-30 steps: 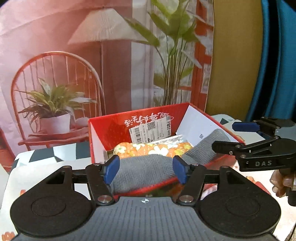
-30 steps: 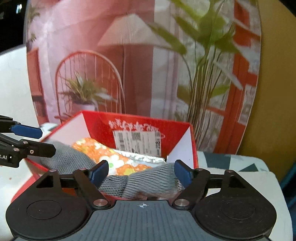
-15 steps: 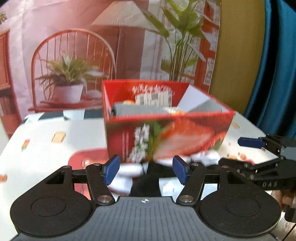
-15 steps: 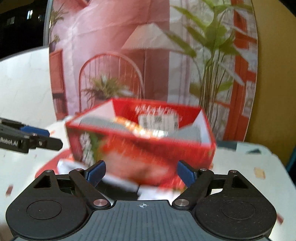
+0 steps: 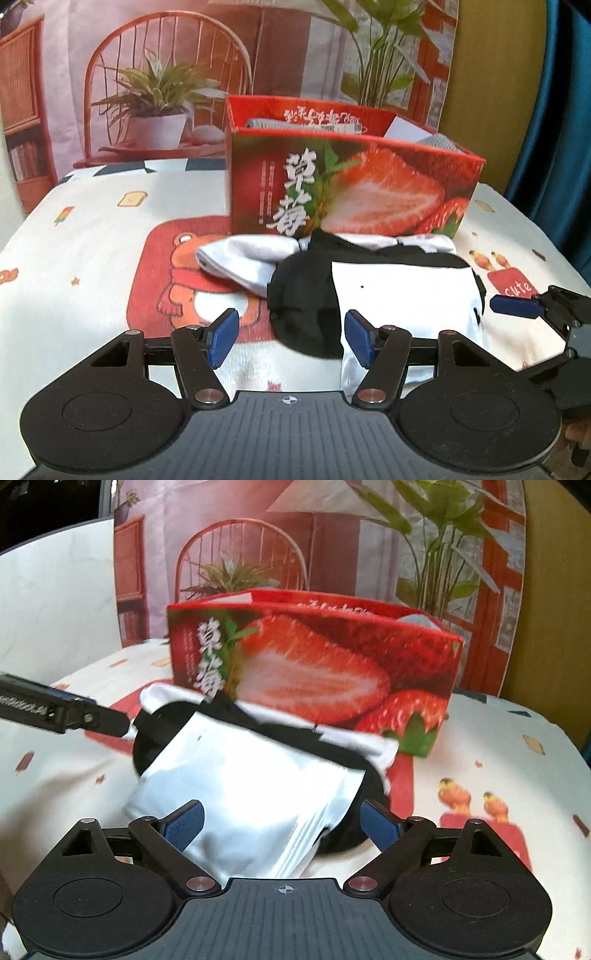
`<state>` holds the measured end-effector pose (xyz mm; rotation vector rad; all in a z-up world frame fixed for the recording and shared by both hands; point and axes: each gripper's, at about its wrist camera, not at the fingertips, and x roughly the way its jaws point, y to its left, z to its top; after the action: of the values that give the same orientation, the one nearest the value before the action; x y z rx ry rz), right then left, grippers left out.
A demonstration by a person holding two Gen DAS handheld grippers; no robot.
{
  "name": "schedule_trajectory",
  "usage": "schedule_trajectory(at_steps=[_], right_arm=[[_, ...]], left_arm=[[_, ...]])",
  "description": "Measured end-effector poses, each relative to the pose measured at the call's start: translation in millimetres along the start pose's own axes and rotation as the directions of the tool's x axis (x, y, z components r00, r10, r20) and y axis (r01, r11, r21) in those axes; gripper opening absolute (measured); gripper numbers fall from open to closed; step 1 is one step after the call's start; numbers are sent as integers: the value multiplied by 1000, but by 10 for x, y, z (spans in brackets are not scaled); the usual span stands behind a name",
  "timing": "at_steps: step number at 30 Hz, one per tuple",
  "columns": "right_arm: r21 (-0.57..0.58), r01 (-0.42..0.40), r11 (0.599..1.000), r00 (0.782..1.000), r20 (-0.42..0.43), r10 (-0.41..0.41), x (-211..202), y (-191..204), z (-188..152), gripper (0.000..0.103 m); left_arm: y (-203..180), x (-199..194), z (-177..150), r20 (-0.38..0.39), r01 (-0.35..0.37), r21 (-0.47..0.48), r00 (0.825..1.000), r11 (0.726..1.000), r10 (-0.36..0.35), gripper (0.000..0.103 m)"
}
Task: Organize soft objects
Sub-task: 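Move both tools to the clear cable bag on the black mask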
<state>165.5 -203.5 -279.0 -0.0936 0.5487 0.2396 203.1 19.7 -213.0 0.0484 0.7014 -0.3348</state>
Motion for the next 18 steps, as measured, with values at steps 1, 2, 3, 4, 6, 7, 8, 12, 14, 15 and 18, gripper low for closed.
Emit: schedule_trajectory(at_steps=[1, 2, 3, 4, 6, 7, 8, 12, 14, 15, 18], right_arm=[[-18, 1, 1000, 1000, -4, -1, -3, 34, -31, 90], [-39, 1, 999, 1000, -4, -1, -7, 57, -51, 90], [-65, 2, 998, 1000, -1, -2, -16, 92, -62, 90], [-84, 4, 996, 1000, 5, -4, -22, 115, -62, 90], [-109, -1, 994, 1000, 16, 2, -44, 158, -53, 90], [-118, -4, 993, 1000, 13, 5, -44, 176, -52, 91], [-125, -5, 992, 1000, 5, 6, -36, 190, -54, 91], [-137, 1, 991, 999, -33, -6, 11, 204, -81, 91], [-137, 6, 991, 999, -52, -13, 37, 204, -95, 91], [-134, 3, 991, 998, -58, -11, 52, 198, -103, 91], [-113, -7, 994, 998, -68, -1, 79, 175, -97, 91]], left_arm=[[-5, 5, -13, -4, 1, -4, 1000, 1000, -1, 66], [1, 15, -26, -9, 2, -7, 1000, 1000, -2, 66], [3, 21, -39, -11, 2, -8, 1000, 1000, -2, 66], [5, 21, -58, -13, 2, -8, 1000, 1000, -3, 66], [7, 25, -77, -18, 3, -7, 1000, 1000, -3, 66], [12, 28, -79, -19, 4, -9, 1000, 1000, -4, 66], [18, 28, -81, -19, 5, -11, 1000, 1000, -5, 66], [20, 20, -92, -18, 4, -12, 1000, 1000, -4, 66], [21, 23, -98, -19, 7, -13, 1000, 1000, -7, 65], [20, 25, -101, -19, 10, -14, 1000, 1000, -10, 65], [14, 40, -110, -20, 23, -15, 1000, 1000, -23, 64]])
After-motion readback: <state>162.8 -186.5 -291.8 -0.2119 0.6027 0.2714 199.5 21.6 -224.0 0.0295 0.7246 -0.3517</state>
